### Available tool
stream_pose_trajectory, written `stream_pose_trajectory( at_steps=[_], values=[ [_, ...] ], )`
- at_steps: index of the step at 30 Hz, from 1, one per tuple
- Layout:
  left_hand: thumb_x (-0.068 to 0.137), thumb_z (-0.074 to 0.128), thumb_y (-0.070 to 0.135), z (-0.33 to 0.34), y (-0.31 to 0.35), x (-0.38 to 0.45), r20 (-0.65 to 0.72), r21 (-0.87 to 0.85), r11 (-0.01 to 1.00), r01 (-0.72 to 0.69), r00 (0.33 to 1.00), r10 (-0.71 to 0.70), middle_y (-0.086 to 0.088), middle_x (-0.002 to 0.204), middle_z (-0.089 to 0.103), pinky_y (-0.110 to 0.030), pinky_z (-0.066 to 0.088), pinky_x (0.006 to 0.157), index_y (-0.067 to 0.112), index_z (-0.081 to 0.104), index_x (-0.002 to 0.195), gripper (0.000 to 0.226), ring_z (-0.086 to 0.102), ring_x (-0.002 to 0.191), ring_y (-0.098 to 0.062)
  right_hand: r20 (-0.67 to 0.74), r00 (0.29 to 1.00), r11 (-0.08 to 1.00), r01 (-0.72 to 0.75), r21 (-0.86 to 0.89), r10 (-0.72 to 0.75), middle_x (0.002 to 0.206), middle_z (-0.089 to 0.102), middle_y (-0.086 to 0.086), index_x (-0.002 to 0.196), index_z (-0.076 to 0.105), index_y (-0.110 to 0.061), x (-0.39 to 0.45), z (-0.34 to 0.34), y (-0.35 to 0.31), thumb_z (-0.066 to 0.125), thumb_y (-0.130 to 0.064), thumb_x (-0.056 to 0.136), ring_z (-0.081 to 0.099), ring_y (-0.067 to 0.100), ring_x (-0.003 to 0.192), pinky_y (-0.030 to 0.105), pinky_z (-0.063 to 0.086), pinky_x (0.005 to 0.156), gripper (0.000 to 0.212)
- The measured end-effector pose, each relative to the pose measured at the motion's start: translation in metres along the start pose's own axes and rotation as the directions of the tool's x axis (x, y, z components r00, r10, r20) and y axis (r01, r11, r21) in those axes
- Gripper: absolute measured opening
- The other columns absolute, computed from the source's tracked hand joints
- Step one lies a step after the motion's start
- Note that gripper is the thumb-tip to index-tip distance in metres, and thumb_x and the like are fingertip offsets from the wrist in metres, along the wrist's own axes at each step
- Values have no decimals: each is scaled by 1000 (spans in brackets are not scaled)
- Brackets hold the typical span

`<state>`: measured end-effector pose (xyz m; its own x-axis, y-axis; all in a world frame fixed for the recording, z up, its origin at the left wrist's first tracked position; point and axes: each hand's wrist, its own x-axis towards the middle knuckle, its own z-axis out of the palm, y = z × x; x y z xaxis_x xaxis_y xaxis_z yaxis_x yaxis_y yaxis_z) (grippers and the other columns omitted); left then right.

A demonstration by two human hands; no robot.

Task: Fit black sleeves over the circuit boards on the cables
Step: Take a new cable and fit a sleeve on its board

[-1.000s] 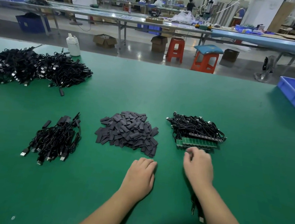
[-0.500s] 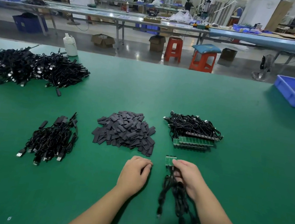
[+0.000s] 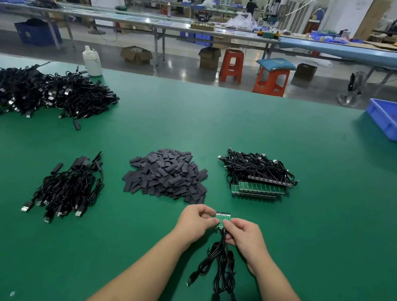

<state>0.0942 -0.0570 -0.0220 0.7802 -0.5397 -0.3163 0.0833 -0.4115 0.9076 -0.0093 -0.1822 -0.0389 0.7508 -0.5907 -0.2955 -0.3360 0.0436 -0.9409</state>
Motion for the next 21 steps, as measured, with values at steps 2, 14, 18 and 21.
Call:
stream_pose_trajectory(
  at_steps=[2,14,18,21],
  values=[
    [83,77,23,1,1,1,-6,22,999,23,1000,-23,3,85,71,-23,48,68,18,71,97,16,62,73,-10,16,1000,1000,13,-5,-13,80,70,5,116,70,-7,-1,0,0,70,-22,92,63,3,64,18,55,66,29],
    [85,75,18,12,6,0,3,61,998,-24,1000,24,9,63,55,-18,36,50,13,69,86,9,42,49,-4,29,999,999,14,30,-14,59,61,0,96,75,-13,1,-1,-1,65,-24,95,59,8,55,27,59,62,14],
    [86,74,19,11,2,0,-37,10,999,-35,999,36,13,64,58,-16,40,57,19,69,87,6,49,56,-2,72,997,999,16,32,-18,65,61,4,97,73,-11,0,-3,2,63,-19,97,60,10,58,27,58,64,14],
    [85,76,20,10,4,-1,-8,17,999,-46,999,46,7,68,57,-20,40,58,14,68,91,12,47,57,-5,90,996,1000,23,22,-24,67,61,5,95,73,-10,-1,-4,2,61,-18,98,59,10,58,26,57,64,15]
  ],
)
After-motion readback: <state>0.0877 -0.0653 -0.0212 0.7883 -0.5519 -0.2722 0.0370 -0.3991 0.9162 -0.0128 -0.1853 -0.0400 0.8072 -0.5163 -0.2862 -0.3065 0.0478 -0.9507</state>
